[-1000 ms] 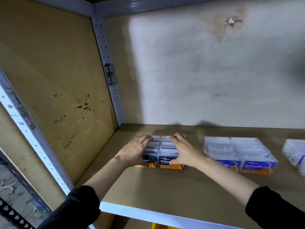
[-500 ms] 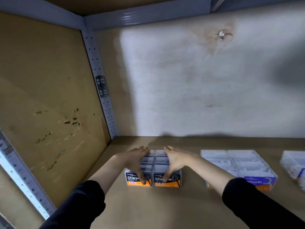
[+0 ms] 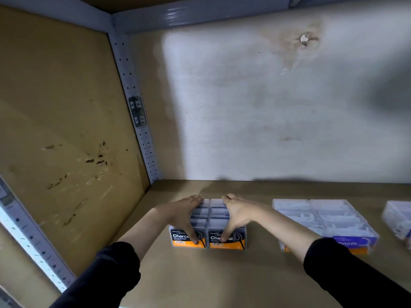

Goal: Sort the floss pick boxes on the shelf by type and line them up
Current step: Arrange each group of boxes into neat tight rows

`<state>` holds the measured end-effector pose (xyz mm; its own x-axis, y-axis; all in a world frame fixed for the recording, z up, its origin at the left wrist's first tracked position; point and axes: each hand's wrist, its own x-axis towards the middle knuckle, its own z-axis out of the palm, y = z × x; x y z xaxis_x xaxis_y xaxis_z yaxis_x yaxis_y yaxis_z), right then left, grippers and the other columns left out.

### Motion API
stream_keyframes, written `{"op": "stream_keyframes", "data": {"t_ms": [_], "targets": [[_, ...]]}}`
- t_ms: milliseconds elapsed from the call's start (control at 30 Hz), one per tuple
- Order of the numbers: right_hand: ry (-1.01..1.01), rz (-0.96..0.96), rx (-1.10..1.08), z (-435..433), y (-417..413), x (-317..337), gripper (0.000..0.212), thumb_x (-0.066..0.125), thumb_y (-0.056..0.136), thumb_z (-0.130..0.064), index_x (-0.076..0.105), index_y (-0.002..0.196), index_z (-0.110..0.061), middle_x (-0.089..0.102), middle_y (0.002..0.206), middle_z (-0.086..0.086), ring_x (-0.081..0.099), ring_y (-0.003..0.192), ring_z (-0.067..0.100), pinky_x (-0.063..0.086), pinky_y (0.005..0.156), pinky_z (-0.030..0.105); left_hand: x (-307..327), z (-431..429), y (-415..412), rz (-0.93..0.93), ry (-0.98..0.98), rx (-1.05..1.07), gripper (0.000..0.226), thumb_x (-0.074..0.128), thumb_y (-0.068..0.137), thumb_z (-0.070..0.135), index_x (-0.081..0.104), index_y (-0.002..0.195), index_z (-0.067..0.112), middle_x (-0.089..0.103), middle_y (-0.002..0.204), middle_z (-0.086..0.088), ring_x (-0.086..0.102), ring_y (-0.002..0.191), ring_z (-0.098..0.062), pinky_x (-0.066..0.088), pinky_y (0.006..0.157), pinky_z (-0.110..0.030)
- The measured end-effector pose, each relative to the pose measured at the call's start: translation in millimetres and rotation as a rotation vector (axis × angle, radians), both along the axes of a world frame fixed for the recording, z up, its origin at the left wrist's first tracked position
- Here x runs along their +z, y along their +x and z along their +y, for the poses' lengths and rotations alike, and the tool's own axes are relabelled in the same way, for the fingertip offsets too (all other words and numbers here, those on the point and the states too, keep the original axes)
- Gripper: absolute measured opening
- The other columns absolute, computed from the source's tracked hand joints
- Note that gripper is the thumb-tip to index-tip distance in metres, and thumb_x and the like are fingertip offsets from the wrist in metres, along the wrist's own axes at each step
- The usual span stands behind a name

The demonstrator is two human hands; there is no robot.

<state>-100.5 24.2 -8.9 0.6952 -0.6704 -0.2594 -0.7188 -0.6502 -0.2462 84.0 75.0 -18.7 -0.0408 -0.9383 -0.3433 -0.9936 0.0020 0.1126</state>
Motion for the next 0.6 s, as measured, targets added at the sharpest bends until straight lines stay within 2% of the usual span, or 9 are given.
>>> {"op": "stream_keyframes", "data": {"t_ms": [300, 600], "targets": [[-0.018, 0.006, 0.01, -1.2, 0.2, -0.9, 0.113, 0.078, 0.064, -0.049, 0.013, 0.146, -0.006, 0.022, 0.15, 0.007, 0.024, 0.138, 0.024, 0.03, 0.112, 0.033, 2.6, 3.4, -3.7, 0.006, -0.054, -0.01, 0.112, 0.08, 0.063, 0.043, 0.011, 0.148, 0.019, 0.019, 0.155, 0.002, 0.027, 0.14, -0.019, 0.029, 0.116, -0.033], [-0.036, -0.009, 0.018, -0.9, 0.2, -3.6, 0.111, 0.077, 0.064, -0.049, 0.015, 0.145, -0.006, 0.022, 0.151, 0.008, 0.023, 0.138, 0.024, 0.029, 0.112, 0.034, 1.0, 5.8, -4.0, -0.011, -0.088, -0.007, 0.112, 0.079, 0.064, 0.046, 0.011, 0.149, 0.019, 0.017, 0.156, 0.002, 0.025, 0.141, -0.018, 0.028, 0.116, -0.033]]}}
